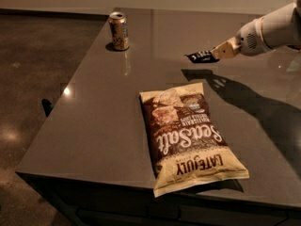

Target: Move rxbar chocolate near brown chip bag

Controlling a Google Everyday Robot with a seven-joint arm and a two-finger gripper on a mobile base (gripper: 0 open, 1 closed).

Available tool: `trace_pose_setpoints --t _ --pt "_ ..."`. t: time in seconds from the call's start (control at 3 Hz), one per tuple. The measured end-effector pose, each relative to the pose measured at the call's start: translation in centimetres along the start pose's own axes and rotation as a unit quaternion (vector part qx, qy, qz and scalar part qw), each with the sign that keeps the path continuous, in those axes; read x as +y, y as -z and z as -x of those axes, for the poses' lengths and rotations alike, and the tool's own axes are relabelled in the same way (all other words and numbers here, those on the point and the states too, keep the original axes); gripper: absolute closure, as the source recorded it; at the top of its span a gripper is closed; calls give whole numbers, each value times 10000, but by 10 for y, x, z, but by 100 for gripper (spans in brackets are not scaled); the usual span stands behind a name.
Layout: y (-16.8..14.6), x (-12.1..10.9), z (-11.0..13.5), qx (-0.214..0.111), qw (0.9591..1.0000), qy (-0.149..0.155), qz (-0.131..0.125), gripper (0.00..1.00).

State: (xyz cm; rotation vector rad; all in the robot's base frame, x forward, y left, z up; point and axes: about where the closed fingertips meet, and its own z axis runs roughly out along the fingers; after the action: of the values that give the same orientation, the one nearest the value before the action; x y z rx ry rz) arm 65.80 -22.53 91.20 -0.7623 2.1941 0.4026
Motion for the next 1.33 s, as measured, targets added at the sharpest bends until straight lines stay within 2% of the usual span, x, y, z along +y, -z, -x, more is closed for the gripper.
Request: trace_pose_setpoints --t 0.67,1.0,1.33 --pt "31 52 -15 -53 9985 50 551 97" --pt "34 68 -23 7 9973 138 724 74" --pt "33 69 -22 13 9972 144 738 51"
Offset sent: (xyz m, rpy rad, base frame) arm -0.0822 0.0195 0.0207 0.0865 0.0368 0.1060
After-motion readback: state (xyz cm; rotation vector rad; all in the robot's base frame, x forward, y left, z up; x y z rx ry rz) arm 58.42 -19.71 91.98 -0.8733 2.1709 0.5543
